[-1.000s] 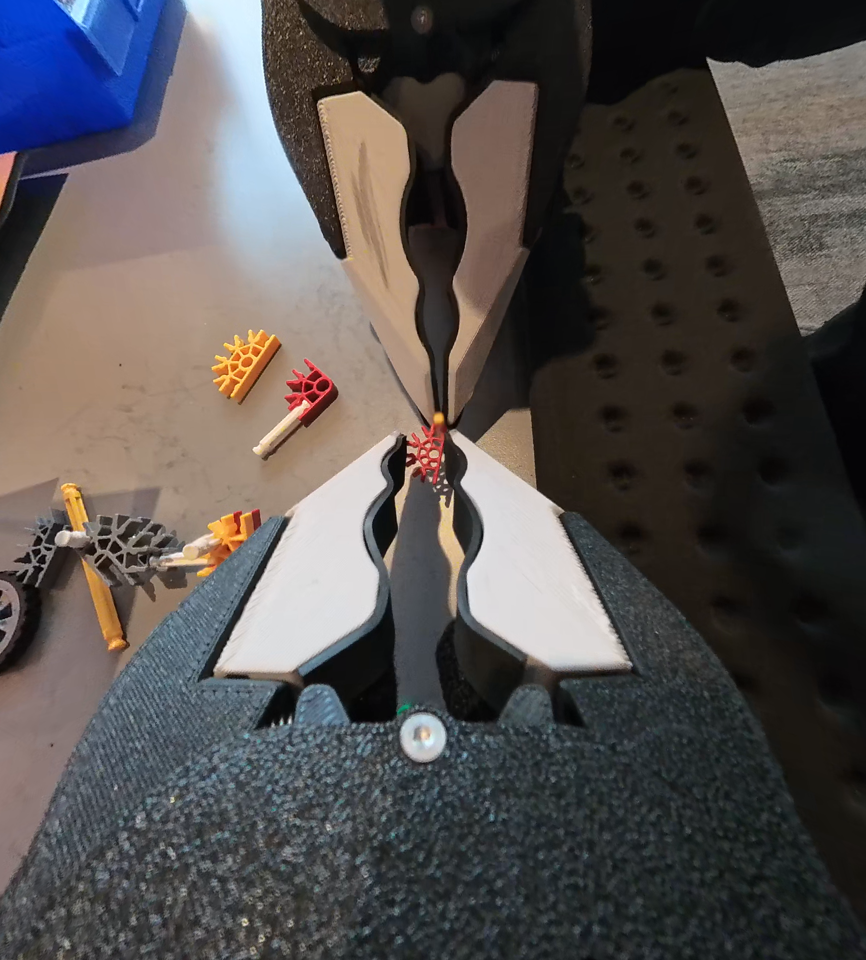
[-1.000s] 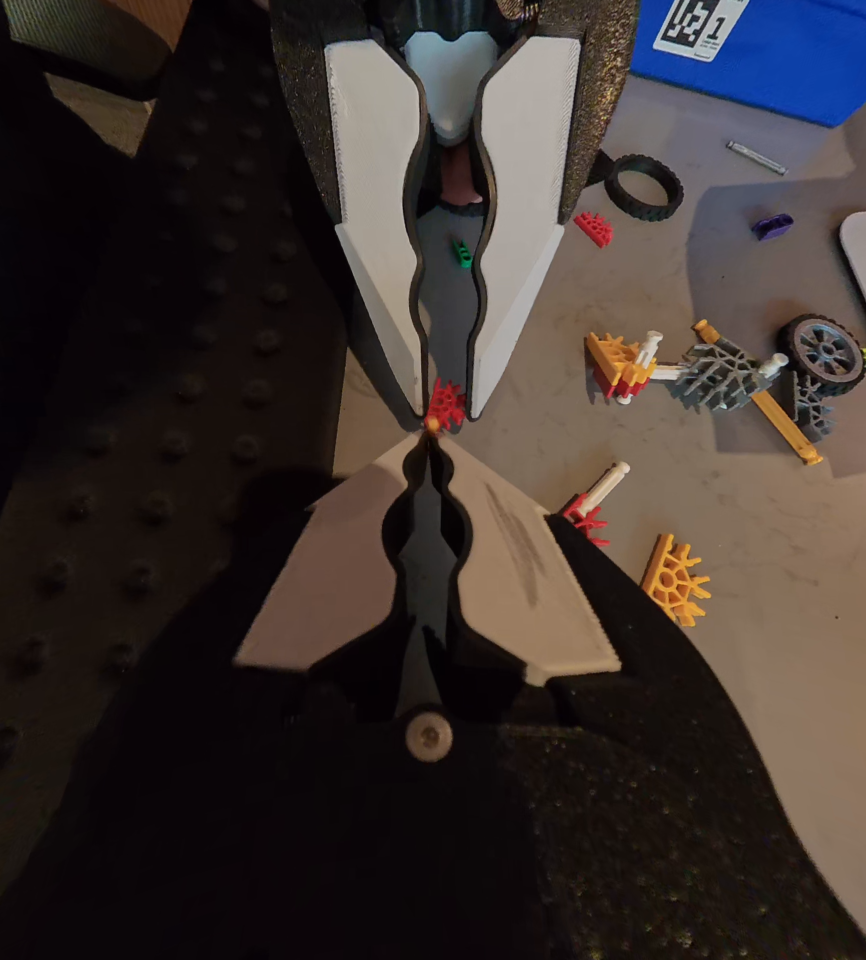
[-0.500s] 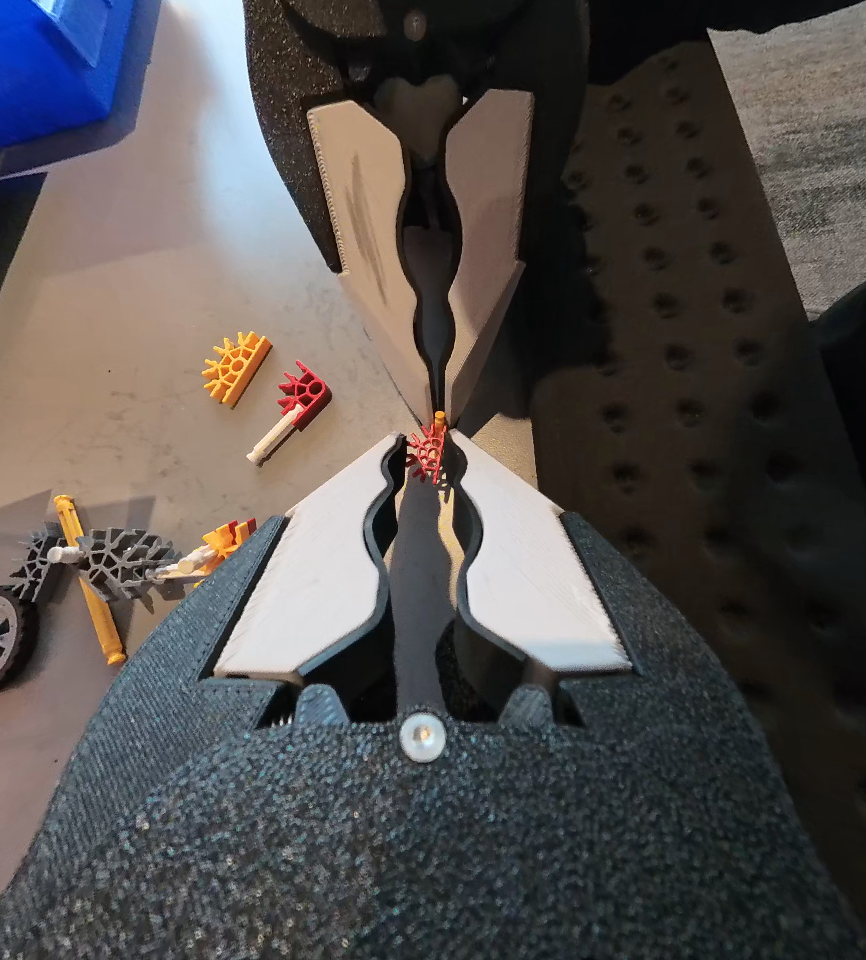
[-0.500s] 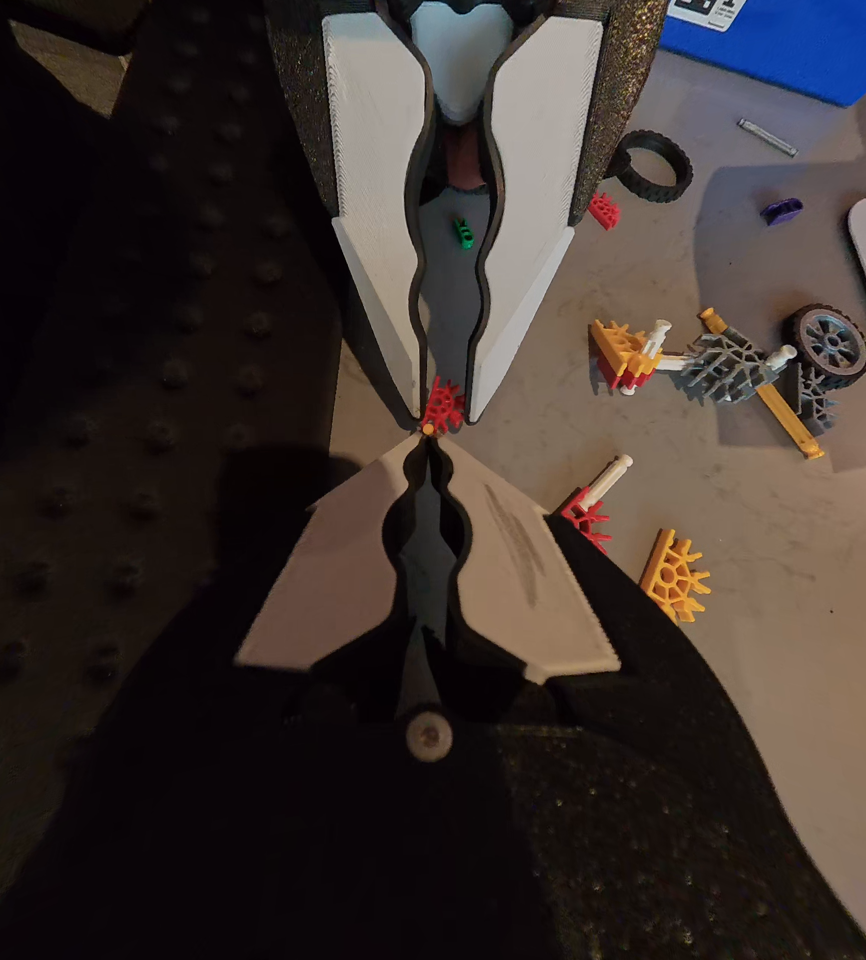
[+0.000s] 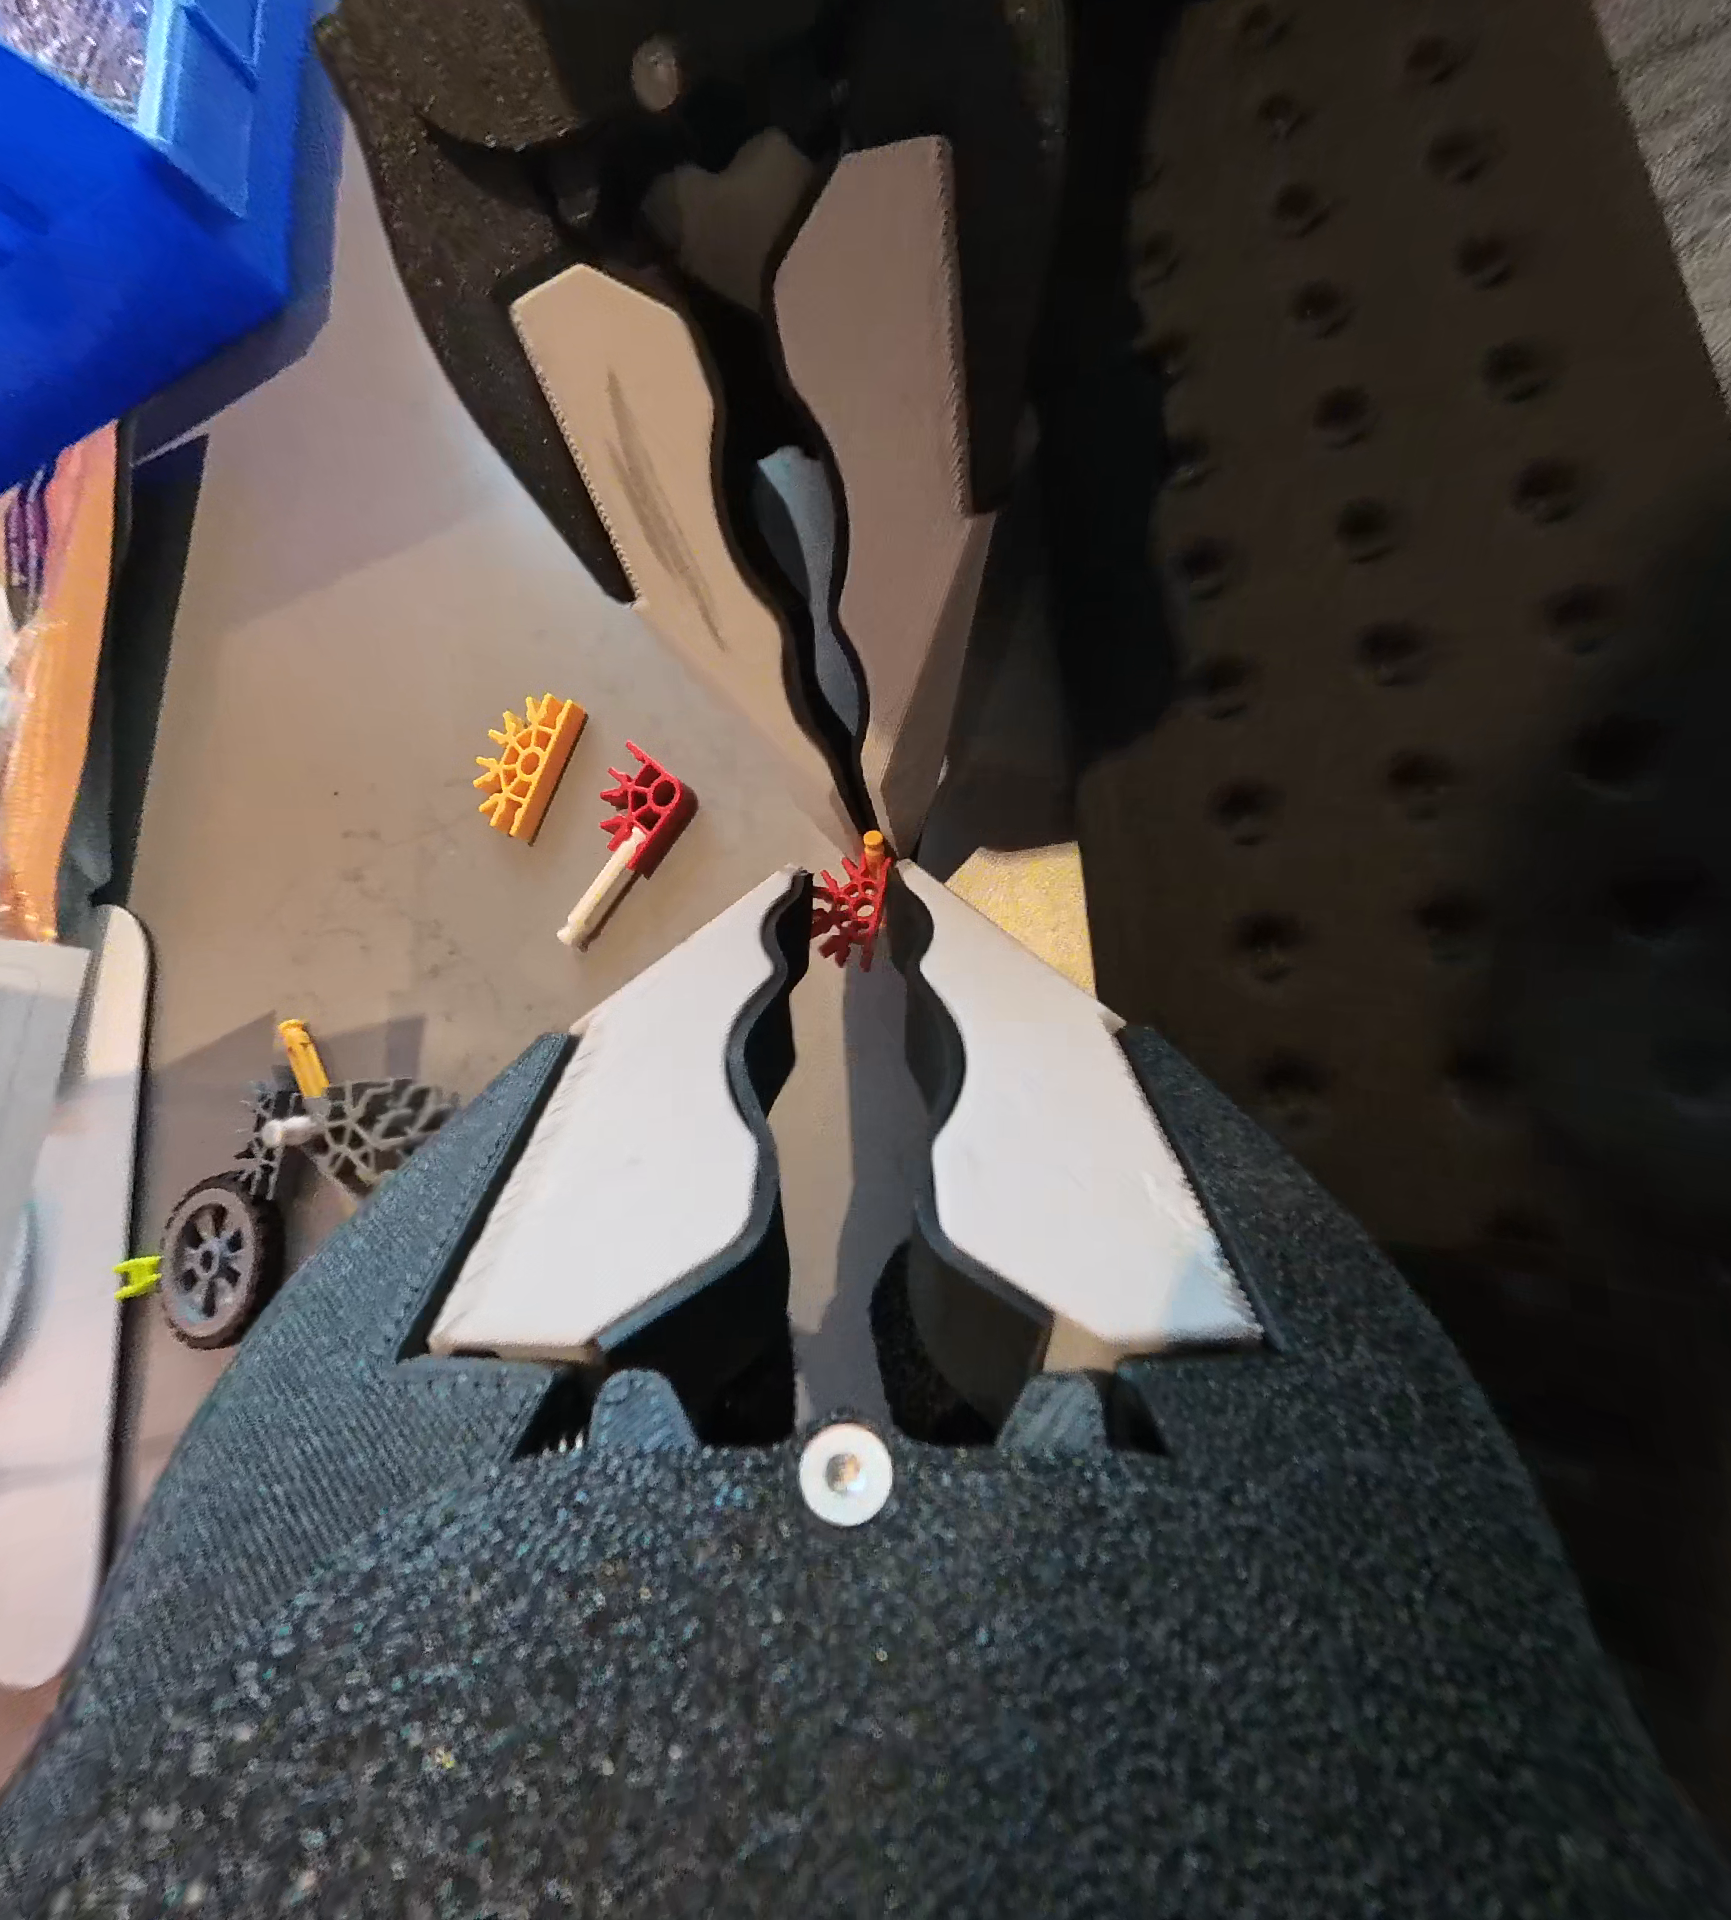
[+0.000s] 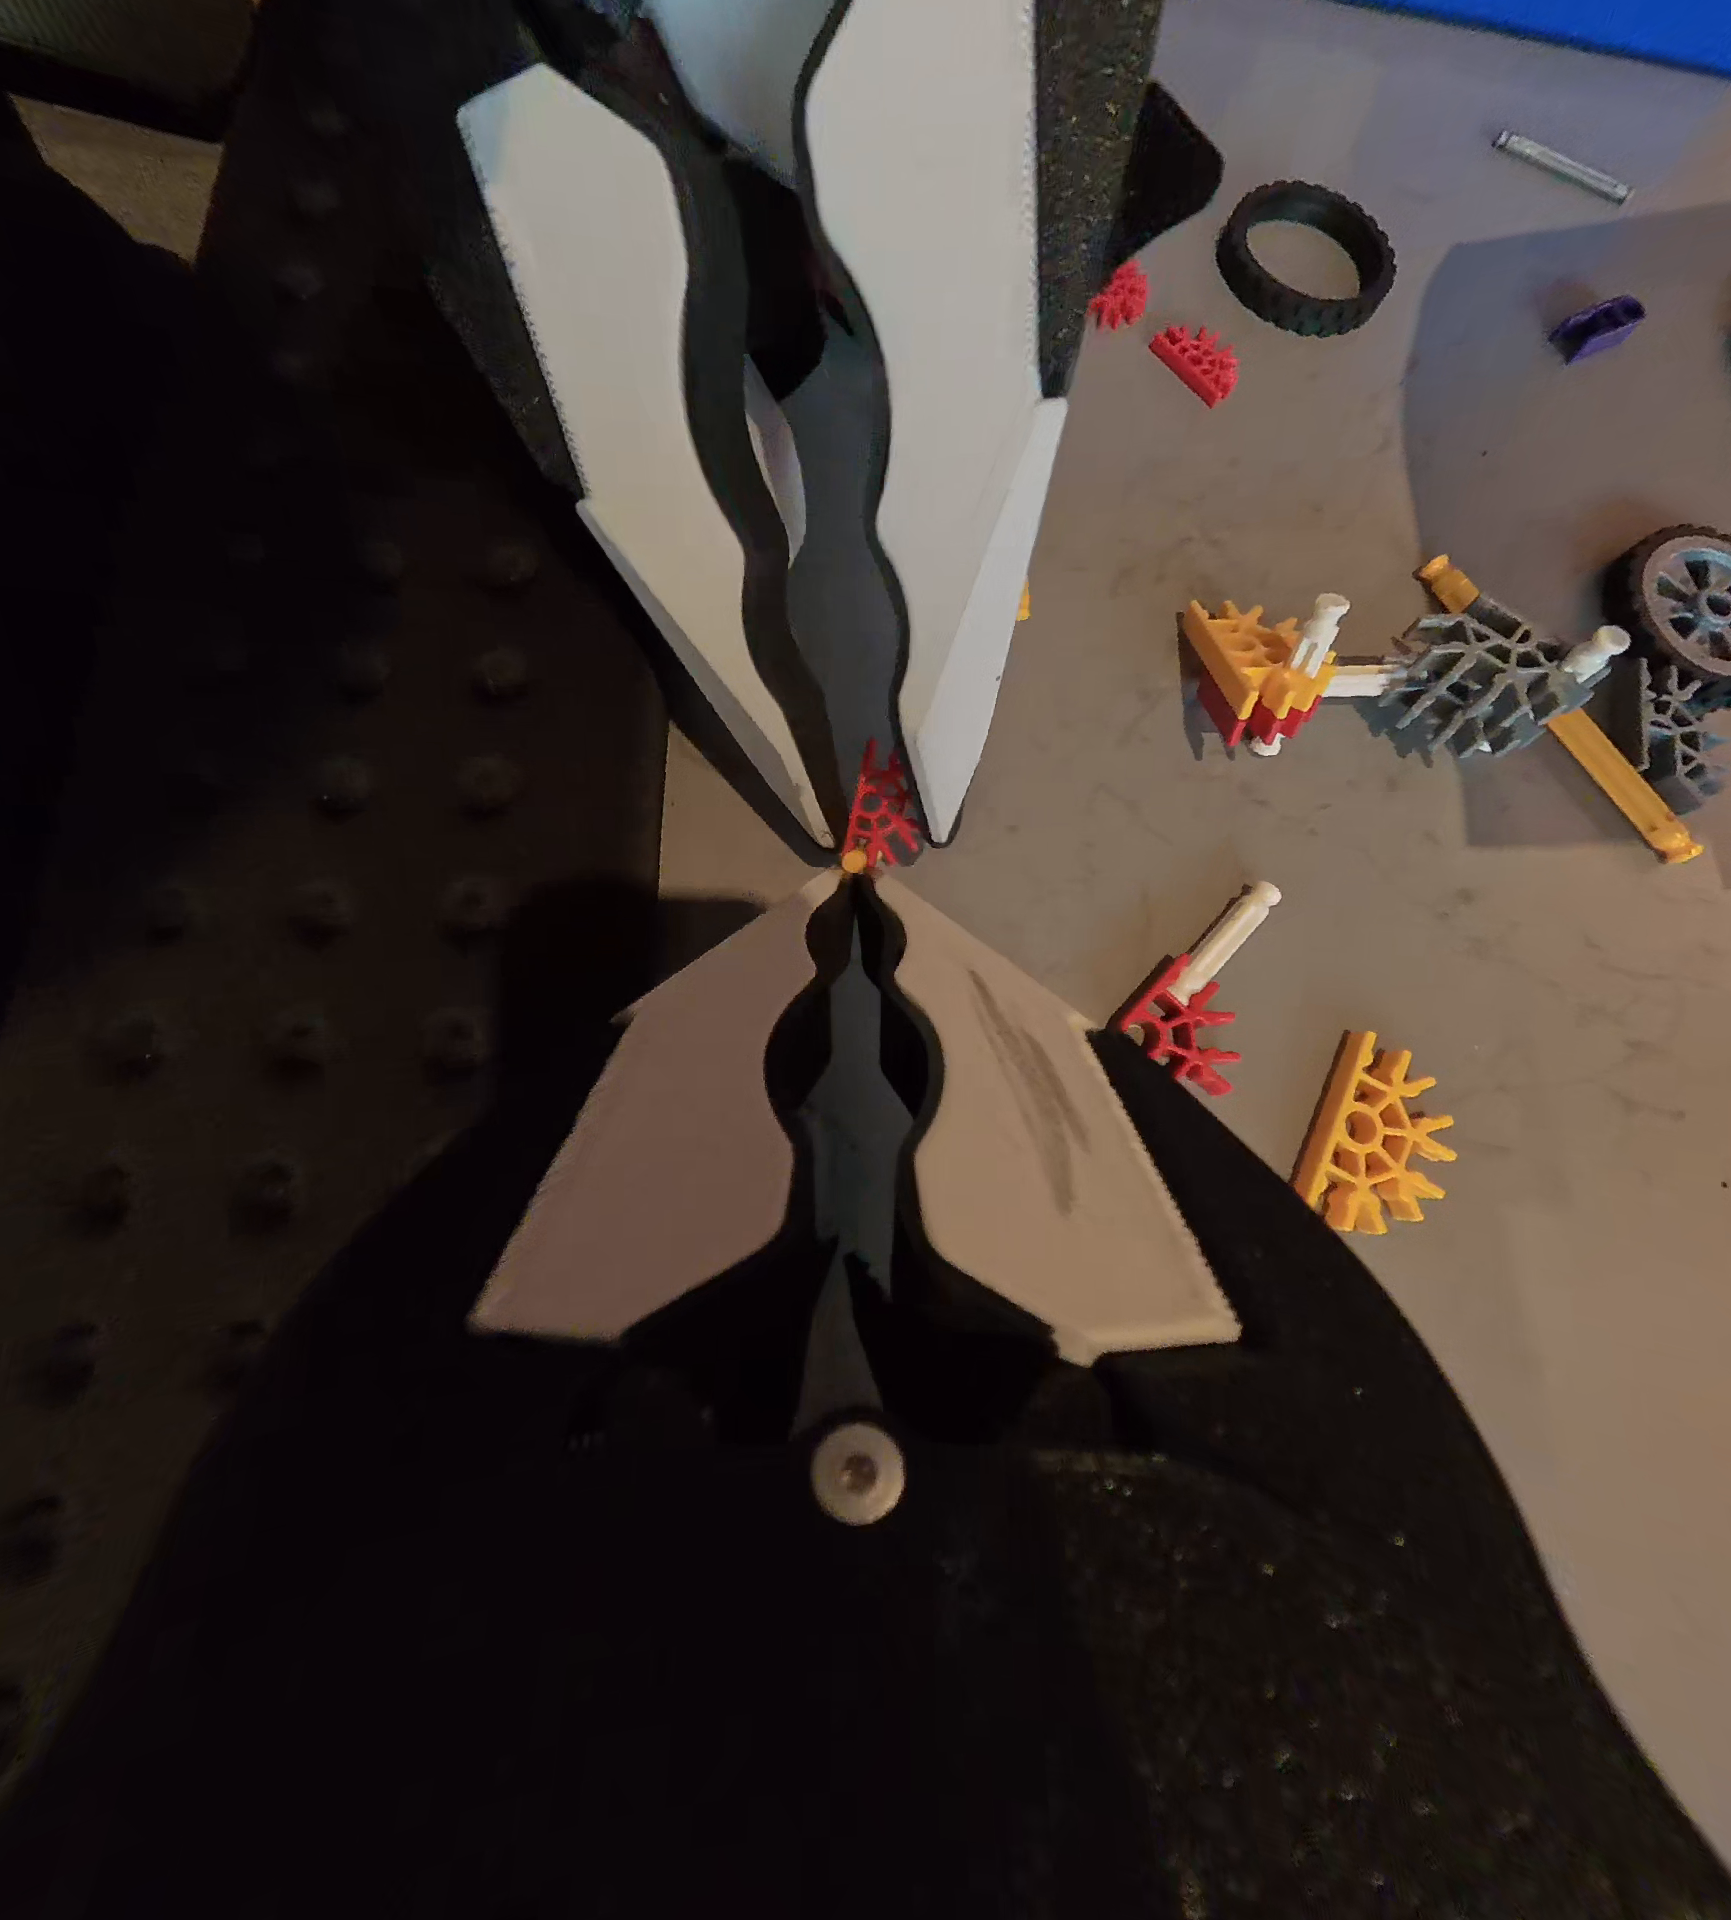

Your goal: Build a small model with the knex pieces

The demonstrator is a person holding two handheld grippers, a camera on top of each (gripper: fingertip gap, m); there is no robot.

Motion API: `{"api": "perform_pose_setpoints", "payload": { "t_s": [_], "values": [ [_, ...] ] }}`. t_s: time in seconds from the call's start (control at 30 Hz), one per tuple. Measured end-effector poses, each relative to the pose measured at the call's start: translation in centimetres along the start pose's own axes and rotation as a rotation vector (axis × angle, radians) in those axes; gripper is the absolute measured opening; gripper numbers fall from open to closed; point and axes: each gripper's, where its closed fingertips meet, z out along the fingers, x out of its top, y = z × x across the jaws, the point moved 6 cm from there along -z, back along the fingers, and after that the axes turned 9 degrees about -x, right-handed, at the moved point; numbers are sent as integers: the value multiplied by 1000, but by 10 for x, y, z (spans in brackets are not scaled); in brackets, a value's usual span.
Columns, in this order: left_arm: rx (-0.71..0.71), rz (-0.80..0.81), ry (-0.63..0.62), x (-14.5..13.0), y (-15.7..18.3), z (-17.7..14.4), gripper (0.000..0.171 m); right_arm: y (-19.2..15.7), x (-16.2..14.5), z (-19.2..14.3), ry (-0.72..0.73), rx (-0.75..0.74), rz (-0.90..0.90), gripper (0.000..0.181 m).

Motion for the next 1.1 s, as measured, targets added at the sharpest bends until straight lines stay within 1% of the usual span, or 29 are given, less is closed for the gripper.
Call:
{"api": "perform_pose_setpoints", "payload": {
  "t_s": [0.2,0.4,0.47,1.1],
  "values": [
    [43,75,-61,1,2,3,12,-2,-2,3,-26,21,6,0],
    [50,67,-68,-1,-1,2,12,2,-3,3,-21,3,21,0],
    [67,92,-99,-2,-1,4,12,3,-4,3,-27,3,25,0],
    [144,192,-182,3,1,9,11,4,-5,3,-30,11,36,0]
  ]
}}
